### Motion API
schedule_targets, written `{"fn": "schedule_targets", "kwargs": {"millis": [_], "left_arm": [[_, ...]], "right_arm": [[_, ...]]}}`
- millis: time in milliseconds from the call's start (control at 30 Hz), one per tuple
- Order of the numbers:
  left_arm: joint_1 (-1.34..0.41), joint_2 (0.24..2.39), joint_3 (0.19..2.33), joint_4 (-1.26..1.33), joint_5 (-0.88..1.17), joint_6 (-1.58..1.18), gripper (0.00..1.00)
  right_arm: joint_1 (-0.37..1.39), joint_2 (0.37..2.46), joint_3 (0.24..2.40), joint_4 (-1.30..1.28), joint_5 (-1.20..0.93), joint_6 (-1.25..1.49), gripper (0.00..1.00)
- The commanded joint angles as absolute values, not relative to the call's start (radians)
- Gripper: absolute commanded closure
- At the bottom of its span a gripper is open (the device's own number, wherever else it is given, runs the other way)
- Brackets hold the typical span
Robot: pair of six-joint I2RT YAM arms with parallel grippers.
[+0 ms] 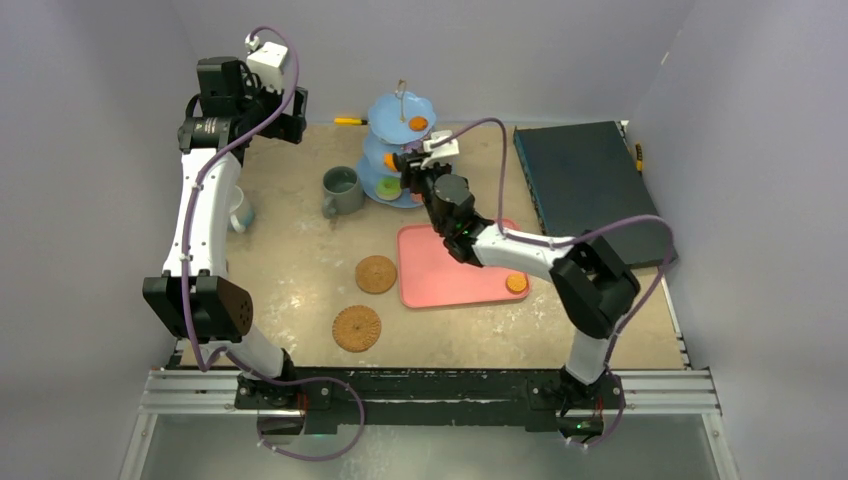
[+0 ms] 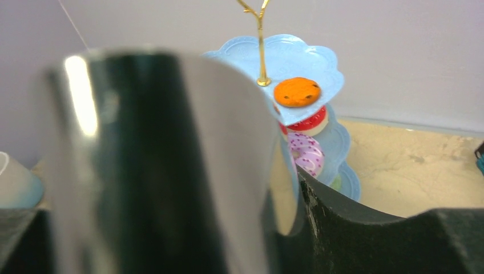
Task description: Serve the afternoon tea
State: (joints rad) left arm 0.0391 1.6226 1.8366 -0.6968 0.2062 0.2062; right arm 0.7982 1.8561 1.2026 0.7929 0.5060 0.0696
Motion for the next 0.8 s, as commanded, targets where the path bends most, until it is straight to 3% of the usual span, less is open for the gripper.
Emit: {"fn": "schedule_targets", "kwargs": {"millis": [0, 400, 767], "left_arm": [[0.05, 1.584, 1.833, -0.664, 0.222, 0.224, 0.01], [0.051, 1.591, 1.83, -0.67, 0.242, 0.237, 0.01], [0.052, 1.616, 1.859, -0.68, 0.256, 0.238, 0.01]], "right_arm": [[0.806, 1.686, 1.092, 0.764, 0.568, 0.129, 0.45], [0.819, 1.219, 0.751, 0.117, 0.788, 0.516, 0.46], [0.832, 1.095, 0.737, -0.39, 0.811, 0.829, 0.46]]}}
